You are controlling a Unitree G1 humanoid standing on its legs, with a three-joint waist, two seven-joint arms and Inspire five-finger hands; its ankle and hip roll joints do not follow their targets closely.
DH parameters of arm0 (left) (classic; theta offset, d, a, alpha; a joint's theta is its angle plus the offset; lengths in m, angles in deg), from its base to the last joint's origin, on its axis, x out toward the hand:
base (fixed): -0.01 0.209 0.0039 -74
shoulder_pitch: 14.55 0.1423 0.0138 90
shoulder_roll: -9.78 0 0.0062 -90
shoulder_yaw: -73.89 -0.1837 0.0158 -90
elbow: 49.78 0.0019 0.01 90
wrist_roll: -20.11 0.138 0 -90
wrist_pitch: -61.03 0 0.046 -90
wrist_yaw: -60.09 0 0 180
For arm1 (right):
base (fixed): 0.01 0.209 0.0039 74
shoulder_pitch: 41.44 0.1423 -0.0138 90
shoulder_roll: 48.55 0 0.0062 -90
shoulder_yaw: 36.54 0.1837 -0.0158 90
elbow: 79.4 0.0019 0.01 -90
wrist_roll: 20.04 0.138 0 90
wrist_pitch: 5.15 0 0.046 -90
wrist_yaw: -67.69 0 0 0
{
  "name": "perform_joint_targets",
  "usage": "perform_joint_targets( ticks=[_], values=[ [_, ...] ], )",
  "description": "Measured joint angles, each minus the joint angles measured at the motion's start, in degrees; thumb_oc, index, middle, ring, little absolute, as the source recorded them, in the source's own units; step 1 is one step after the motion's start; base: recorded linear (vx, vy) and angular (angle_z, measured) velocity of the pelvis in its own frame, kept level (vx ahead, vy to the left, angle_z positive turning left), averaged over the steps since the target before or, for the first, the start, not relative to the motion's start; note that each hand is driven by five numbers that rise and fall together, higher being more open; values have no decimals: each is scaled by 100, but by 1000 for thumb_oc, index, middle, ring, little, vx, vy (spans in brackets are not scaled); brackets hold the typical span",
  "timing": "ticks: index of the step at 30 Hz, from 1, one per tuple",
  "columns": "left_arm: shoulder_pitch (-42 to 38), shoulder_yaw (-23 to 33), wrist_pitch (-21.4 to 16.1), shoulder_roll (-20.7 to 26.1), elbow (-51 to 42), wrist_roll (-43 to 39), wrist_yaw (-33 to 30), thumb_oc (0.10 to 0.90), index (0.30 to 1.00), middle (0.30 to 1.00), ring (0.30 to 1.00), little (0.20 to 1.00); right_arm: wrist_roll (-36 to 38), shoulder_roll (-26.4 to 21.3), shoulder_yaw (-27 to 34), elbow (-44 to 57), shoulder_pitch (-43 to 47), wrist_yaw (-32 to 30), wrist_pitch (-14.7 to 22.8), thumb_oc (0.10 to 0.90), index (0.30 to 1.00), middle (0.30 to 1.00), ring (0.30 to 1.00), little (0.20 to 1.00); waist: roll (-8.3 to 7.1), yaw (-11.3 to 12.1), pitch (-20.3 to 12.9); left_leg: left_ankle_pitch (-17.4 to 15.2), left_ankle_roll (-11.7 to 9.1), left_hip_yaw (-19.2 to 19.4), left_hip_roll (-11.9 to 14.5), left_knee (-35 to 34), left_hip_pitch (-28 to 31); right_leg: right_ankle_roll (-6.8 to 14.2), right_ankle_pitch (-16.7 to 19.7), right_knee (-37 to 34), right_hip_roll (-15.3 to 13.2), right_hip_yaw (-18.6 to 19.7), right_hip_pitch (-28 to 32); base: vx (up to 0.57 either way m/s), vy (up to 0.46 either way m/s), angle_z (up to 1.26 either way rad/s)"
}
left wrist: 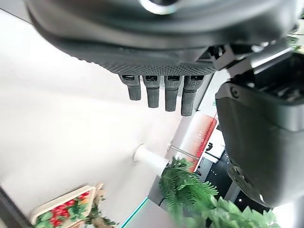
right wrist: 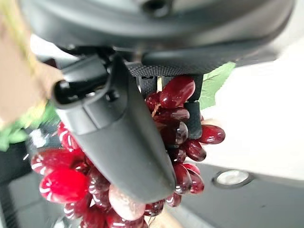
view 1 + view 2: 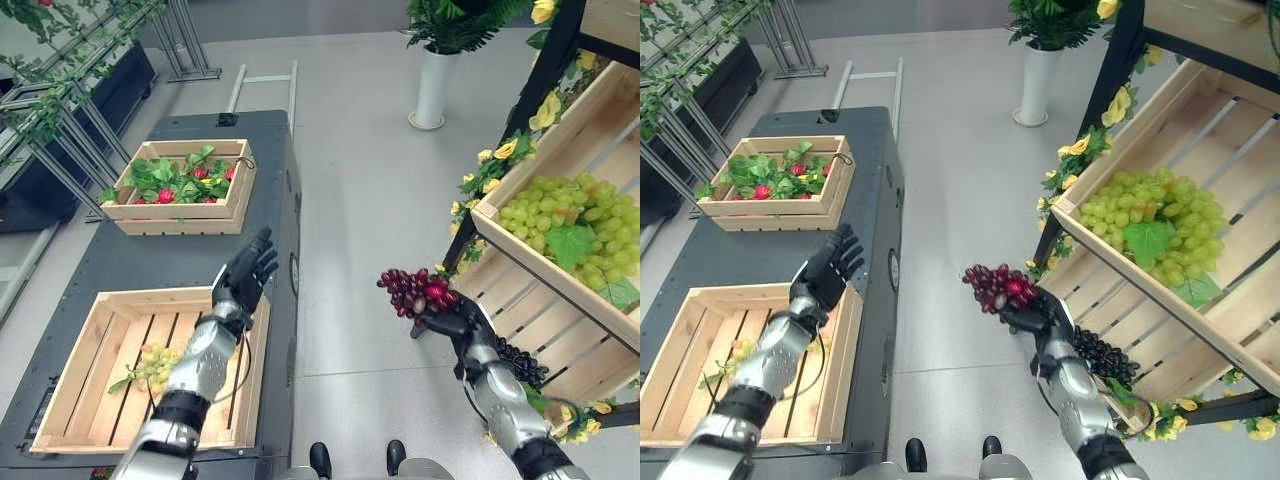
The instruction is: Pick up the fruits from the basket on one side to the basket on the other side
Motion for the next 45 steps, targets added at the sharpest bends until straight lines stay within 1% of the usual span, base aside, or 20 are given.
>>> perform_joint_targets(
  ticks=[4,7,11,15,17,18,19,20,21,22,24,25,26,28,32,34,37,38,41,45],
  values=[
    [376,40,-288,-140,-6,344,3,800,900,900,900,900,3,-3,17,-5,-295,234,-4,400,300,300,300,300,-52,-88,-14,-11,-14,17,10,-37,2,1,10,-3,6,28,-34,33,-14,-9],
    [689,238,-691,-403,11,388,-59,800,900,900,900,900,6,152,25,-17,-457,399,-44,400,300,300,300,300,-171,-74,-71,-34,-42,119,35,-37,0,9,11,-20,22,131,-90,33,-17,-15],
    [959,212,-804,-439,11,661,-93,800,900,900,900,900,2,328,29,-17,-626,418,-77,400,300,300,300,300,-296,-77,-137,-42,-47,173,49,-37,-59,5,35,-15,17,150,-166,-4,-12,-8],
    [1070,62,-816,-442,-1,570,-83,800,900,900,900,900,2,329,31,-26,-655,254,-132,400,300,300,300,300,-324,-72,-116,-11,-12,201,45,-12,-260,-6,63,143,32,146,-416,-116,-18,-5],
    [995,55,-904,-430,-1,445,-92,800,900,900,900,900,10,329,26,-169,-428,144,-134,400,300,300,300,300,-393,10,58,8,12,325,74,137,-467,-11,61,442,31,101,-780,-232,-52,-29],
    [833,53,-1001,-420,1,410,-102,800,900,900,900,900,14,329,42,-297,-182,39,-132,400,300,300,300,300,-462,63,302,5,18,325,71,251,-617,-17,58,562,-1,2,-948,-180,-44,-19],
    [745,37,-1024,-419,1,397,-115,800,900,900,900,900,15,328,59,-342,-86,-3,-130,400,300,300,300,300,-489,58,412,5,18,311,72,325,-711,-21,54,620,-17,-39,-1025,-164,-36,3],
    [502,-97,-1053,-386,3,396,-177,800,900,900,900,900,12,324,173,-420,93,-66,-127,400,300,300,300,300,-509,64,693,-50,31,304,80,534,-887,-64,15,796,-57,-119,-1174,-122,-13,24],
    [337,-206,-1054,-382,0,446,-258,800,900,900,900,900,13,306,234,-472,247,-195,-127,400,300,300,300,300,-491,67,915,-65,42,273,82,683,-1026,-73,-19,957,-85,-165,-1305,-105,-7,18],
    [267,-251,-1053,-374,-2,492,-311,800,900,900,900,900,11,278,244,-472,323,-259,-127,400,300,300,300,300,-476,73,1033,-83,42,272,85,769,-1096,-72,-43,1068,-96,-169,-1387,-116,8,8],
    [61,-386,-1045,-336,-2,737,-549,800,900,900,900,900,5,147,281,-459,610,-458,-125,400,300,300,300,300,-397,63,1480,-211,62,268,100,1193,-1365,-99,-181,1522,-142,-171,-1664,-93,7,0],
    [22,-426,-1042,-322,-7,757,-572,800,900,900,900,900,3,116,304,-430,641,-516,-125,400,300,300,300,300,-376,59,1530,-266,57,266,113,1341,-1476,-123,-241,1667,-160,-173,-1782,-63,7,0],
    [-57,-499,-1040,-295,-10,851,-612,800,900,900,900,900,0,60,401,-414,711,-592,-125,400,300,300,300,300,-322,65,1612,-358,71,257,155,1628,-1728,-158,-360,1968,-187,-178,-2037,-63,6,2],
    [-113,-608,-1038,-230,-48,988,-686,800,900,900,900,900,-7,-25,485,-407,805,-840,-71,400,300,300,300,300,-294,48,1712,-579,56,197,187,2194,-2127,-202,-604,2546,-233,-171,-2446,-62,1,6],
    [-155,-712,-1021,-135,-217,1230,-698,800,900,900,900,900,-96,-190,689,-386,839,-1078,-6,400,300,300,300,300,-298,53,1775,-876,28,129,279,2925,-2563,-285,-954,3293,-272,-182,-2883,-42,-9,6],
    [-238,-832,-1019,-59,-377,1325,-702,800,900,900,900,900,-246,-404,749,-382,909,-1238,79,400,300,300,300,300,-288,40,1801,-1059,15,40,302,3378,-2857,-305,-1145,3746,-302,-182,-3154,-31,-13,6],
    [-359,-973,-1016,27,-541,1432,-704,800,900,900,900,900,-258,-570,860,-369,1036,-1414,81,400,300,300,300,300,-287,51,1801,-1228,8,-69,317,3794,-3181,-339,-1300,4135,-316,-176,-3446,-9,-7,1],
    [-472,-1098,-999,159,-680,1519,-700,800,900,900,900,900,-389,-691,893,-369,1181,-1586,82,400,300,300,300,300,-286,44,1802,-1296,4,-127,323,4031,-3426,-357,-1367,4348,-325,-174,-3673,-17,-17,4],
    [-702,-1253,-978,259,-767,1554,-685,800,900,900,900,900,-575,-950,916,-369,1481,-1872,83,400,300,300,300,300,-286,51,1802,-1346,-2,-165,353,4308,-3757,-392,-1415,4610,-325,-179,-3994,-19,-17,1],
    [-724,-1281,-935,361,-975,1553,-687,800,900,900,900,900,-938,-1471,922,-394,1825,-2124,84,400,300,300,300,300,-277,57,1804,-1386,3,-201,382,4573,-4136,-431,-1460,4861,-318,-173,-4365,-8,-6,-1]
  ],
)
